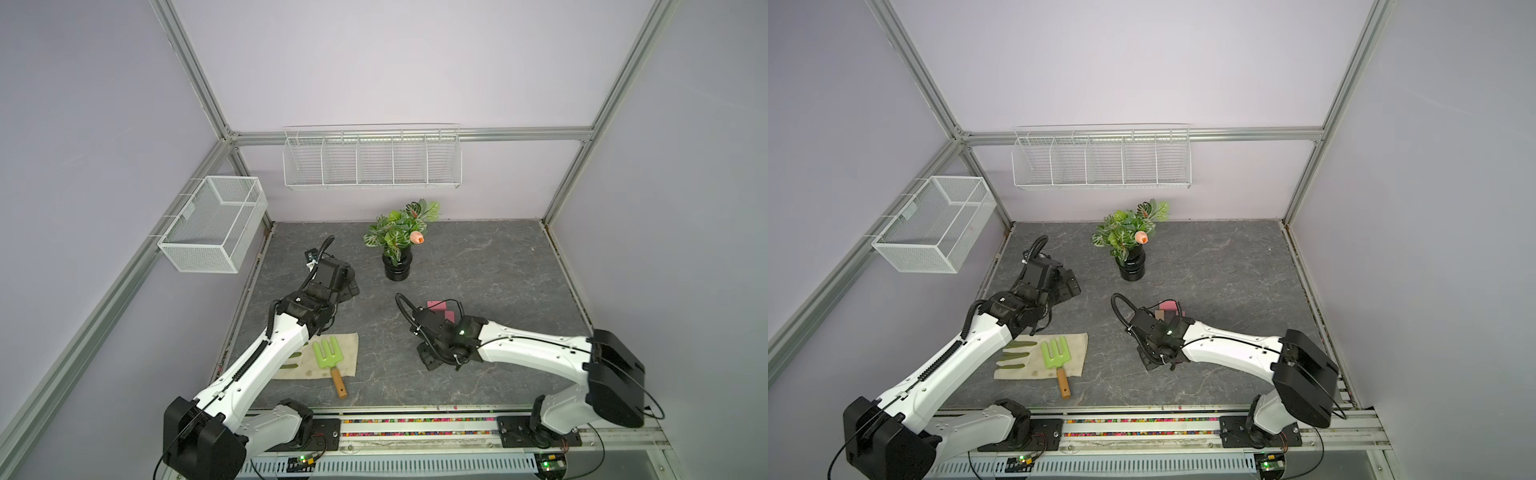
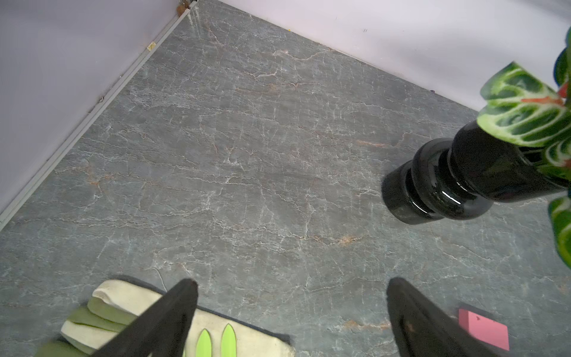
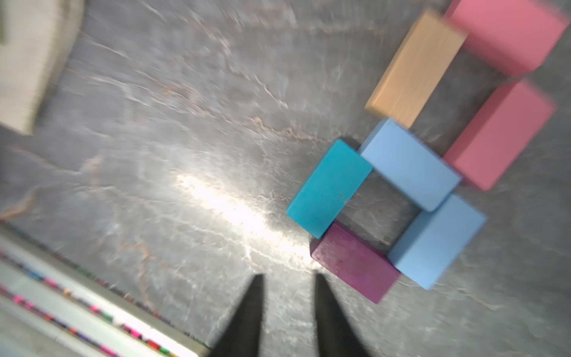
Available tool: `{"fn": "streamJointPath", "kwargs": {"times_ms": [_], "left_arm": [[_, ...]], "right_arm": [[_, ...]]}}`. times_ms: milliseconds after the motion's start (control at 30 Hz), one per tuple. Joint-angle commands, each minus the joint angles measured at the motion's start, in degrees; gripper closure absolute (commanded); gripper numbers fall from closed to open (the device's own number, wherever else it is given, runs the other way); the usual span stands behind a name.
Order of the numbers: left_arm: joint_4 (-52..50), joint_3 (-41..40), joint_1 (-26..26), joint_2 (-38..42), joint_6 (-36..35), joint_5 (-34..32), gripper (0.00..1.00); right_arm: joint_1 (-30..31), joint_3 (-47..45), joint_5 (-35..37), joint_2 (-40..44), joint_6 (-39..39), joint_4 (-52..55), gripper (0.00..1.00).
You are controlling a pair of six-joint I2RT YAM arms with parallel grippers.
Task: Assemble the number 8 with building blocks
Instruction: Reset both arms
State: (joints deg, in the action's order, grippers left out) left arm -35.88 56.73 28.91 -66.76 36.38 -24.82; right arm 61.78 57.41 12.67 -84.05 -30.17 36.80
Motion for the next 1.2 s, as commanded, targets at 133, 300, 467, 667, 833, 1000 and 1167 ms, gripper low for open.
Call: {"fn": "streamJointPath", "kwargs": {"times_ms": [133,300,467,667,833,1000,1167], "left_arm": [[-0.30,0.02,0.13,0.86,-2.16,-3.81,0.00],[4.47,-3.68,0.14,5.60,-8.14,-11.37,0.00],[12.86,-8.90,0.10,9.01,-16.04,-20.10,0.00],[20.00,-11.20,-1.05,5.76,-18.89,-24.23,0.00],[30.02,-16.13,-5.91,5.11,-21.98,-19.59,0.00],[44.14,-25.00,-12.03,8.53,-26.56,-14.75,0.01],[52.25,-28.14,-13.55,3.79,-28.64,-13.79,0.00]], "right_arm": [[-7.55,-1.84,23.70,9.75,-2.82,6.74,0.11],[-24.75,-9.42,31.28,18.20,5.14,-2.27,0.11],[-35.05,-22.88,31.35,27.11,21.57,-27.92,0.11],[-52.62,-32.06,19.50,22.34,23.74,-49.06,0.11],[-56.03,-33.52,14.39,9.22,27.57,-65.79,0.11],[-58.06,-32.11,5.35,3.37,30.98,-74.41,0.11],[-58.79,-39.08,-3.29,-0.70,33.89,-89.53,0.11]]}}
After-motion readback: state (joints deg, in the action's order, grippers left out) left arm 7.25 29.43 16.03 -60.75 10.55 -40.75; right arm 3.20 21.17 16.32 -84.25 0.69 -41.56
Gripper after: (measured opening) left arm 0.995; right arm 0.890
